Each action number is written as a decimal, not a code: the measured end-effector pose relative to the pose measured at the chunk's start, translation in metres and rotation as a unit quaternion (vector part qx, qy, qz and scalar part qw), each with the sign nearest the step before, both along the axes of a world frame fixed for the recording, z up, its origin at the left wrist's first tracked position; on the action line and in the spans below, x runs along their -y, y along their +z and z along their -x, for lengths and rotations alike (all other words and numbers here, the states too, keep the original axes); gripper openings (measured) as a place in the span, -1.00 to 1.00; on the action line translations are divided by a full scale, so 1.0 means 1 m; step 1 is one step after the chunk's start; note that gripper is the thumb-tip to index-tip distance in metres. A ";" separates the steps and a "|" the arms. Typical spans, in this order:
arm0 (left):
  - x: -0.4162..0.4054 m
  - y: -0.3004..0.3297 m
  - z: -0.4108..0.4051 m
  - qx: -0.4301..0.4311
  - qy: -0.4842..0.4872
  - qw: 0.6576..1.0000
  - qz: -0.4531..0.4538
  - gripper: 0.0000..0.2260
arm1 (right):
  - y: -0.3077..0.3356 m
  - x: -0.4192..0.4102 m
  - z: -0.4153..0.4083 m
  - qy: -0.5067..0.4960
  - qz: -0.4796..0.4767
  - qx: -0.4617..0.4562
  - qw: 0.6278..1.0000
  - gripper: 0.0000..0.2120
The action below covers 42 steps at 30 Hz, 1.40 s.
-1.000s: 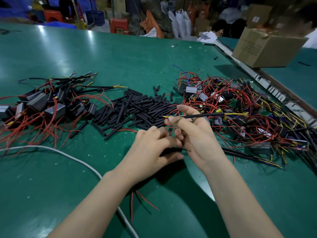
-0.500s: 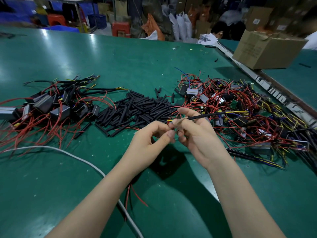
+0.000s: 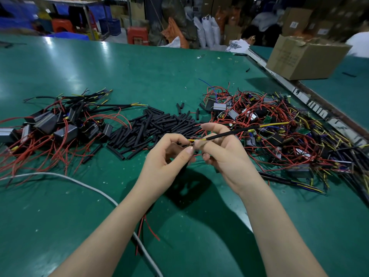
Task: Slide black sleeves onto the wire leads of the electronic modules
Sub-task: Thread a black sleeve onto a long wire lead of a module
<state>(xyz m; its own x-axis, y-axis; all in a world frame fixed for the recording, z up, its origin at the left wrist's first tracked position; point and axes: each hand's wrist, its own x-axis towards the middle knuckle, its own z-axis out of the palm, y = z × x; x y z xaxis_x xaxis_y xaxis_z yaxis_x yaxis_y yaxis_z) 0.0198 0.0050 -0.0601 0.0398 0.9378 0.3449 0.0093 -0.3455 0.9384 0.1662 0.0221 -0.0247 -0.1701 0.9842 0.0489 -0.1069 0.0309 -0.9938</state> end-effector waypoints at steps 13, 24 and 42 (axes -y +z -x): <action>0.002 0.000 0.000 -0.061 0.072 0.994 -0.050 -0.91 | -0.003 0.001 0.008 -0.039 0.010 -0.020 0.999 -0.68; 0.002 0.002 0.002 -0.132 0.148 0.976 -0.092 -0.88 | -0.016 0.004 0.021 -0.083 -0.135 0.048 0.986 -0.55; -0.002 0.003 0.006 -0.057 0.073 0.996 -0.015 -0.87 | -0.023 -0.003 0.009 -0.060 -0.208 0.127 0.968 -0.42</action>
<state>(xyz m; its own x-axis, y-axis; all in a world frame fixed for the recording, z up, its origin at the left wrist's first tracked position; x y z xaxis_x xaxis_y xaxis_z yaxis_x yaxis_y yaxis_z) 0.0135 0.0074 -0.0572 -0.0548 0.9255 0.3748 0.1671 -0.3616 0.9172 0.1575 0.0246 -0.0479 -0.1134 0.9022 0.4162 0.1676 0.4303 -0.8870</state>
